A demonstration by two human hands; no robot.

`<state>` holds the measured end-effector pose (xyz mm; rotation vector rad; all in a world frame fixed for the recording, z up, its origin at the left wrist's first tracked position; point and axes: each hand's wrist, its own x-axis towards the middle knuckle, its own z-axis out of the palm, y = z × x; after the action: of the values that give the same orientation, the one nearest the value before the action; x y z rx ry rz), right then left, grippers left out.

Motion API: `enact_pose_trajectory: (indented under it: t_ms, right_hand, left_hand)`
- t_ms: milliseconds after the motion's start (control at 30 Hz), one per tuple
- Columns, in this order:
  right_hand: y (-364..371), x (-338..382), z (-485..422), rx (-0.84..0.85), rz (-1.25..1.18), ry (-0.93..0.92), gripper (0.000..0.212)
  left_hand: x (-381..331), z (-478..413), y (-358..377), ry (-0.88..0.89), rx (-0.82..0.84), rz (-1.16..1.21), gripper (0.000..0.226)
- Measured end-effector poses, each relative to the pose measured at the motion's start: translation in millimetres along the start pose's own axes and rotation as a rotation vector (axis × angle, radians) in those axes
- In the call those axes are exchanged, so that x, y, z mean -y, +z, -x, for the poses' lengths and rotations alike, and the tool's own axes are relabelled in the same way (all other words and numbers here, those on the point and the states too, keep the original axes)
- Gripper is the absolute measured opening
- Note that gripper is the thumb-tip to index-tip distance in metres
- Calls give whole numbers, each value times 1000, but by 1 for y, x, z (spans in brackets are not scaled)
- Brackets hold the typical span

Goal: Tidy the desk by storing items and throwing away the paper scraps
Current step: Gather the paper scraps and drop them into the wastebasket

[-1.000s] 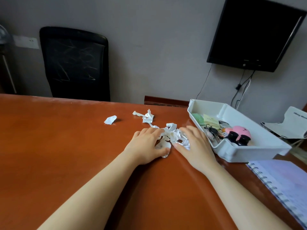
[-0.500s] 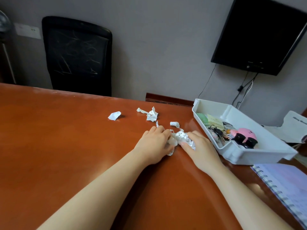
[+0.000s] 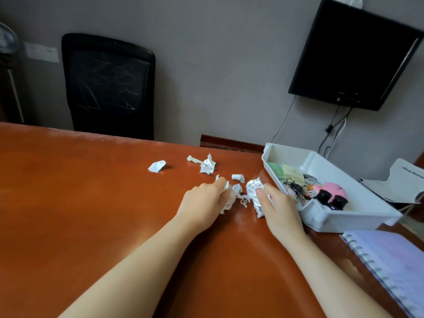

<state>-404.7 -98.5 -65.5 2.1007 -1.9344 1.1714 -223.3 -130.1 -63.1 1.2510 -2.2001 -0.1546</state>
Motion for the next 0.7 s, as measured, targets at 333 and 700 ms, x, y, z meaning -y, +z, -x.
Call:
enact_pose_trajectory:
  t_ms: [333, 700]
  right_hand:
    - [-19, 32, 1, -229, -152, -56, 48]
    - [-18, 113, 4, -172, -404, -86, 44]
  left_hand:
    - [5, 11, -12, -71, -258, 311, 28]
    - [-2, 58, -84, -23, -292, 394, 40]
